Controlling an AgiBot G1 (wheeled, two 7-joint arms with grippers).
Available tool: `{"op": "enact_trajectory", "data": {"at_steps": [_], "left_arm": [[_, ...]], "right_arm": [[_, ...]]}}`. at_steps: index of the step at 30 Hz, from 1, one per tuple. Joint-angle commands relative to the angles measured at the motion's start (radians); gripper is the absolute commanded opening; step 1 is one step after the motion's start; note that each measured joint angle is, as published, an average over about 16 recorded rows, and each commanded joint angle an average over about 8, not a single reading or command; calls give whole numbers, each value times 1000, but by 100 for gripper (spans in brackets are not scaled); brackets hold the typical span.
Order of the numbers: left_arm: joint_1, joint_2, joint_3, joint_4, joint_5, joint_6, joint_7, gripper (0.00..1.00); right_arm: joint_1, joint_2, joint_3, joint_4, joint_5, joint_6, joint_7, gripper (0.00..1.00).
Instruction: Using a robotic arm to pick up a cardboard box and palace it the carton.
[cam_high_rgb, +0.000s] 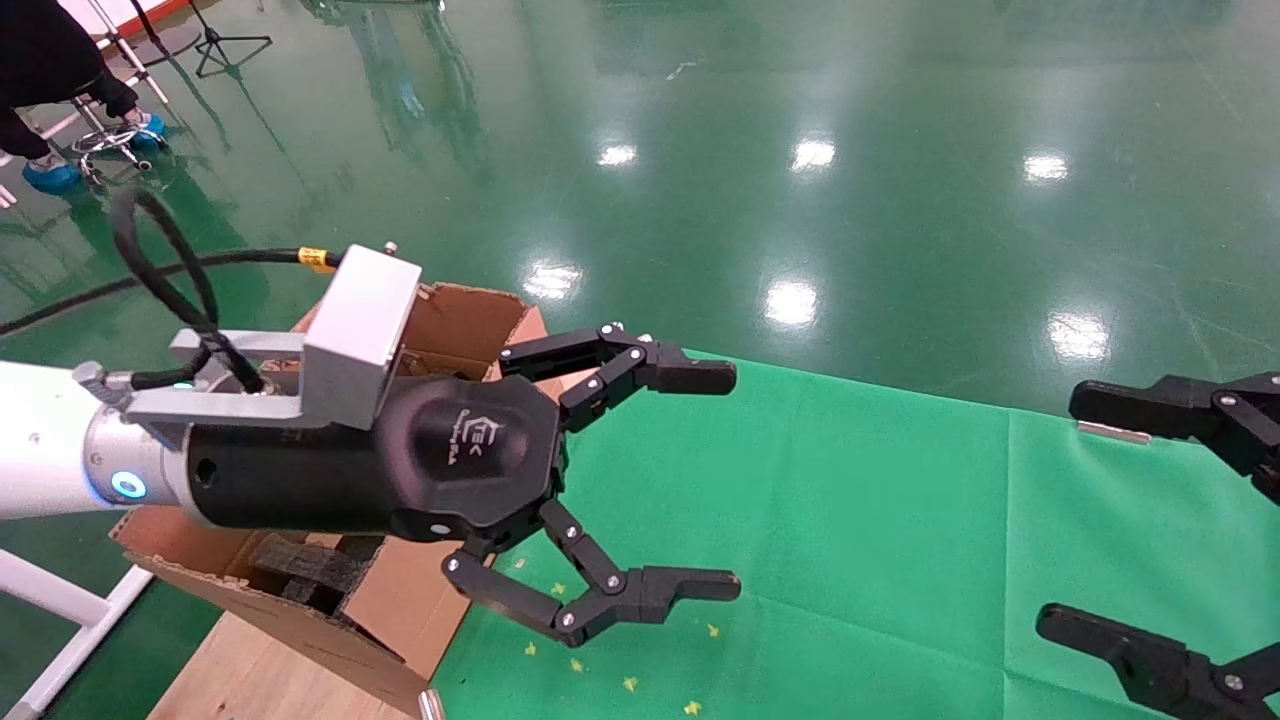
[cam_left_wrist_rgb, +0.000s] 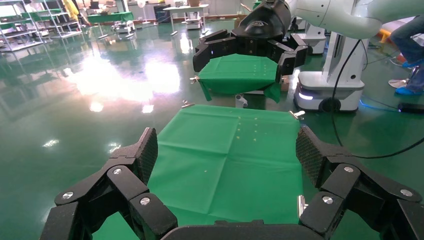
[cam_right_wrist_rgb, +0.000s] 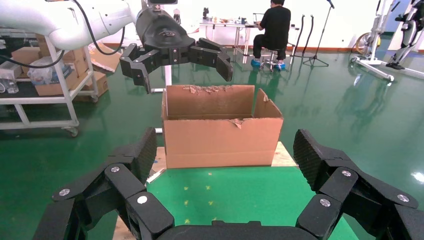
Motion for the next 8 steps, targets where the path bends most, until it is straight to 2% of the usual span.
{"op": "enact_trajectory", "data": {"at_steps": [1,8], "left_arm": [[0,0,0,0,0,0,0,100],[0,0,0,0,0,0,0,100]], "right_arm": [[0,0,0,0,0,0,0,100],[0,0,0,0,0,0,0,100]]}}
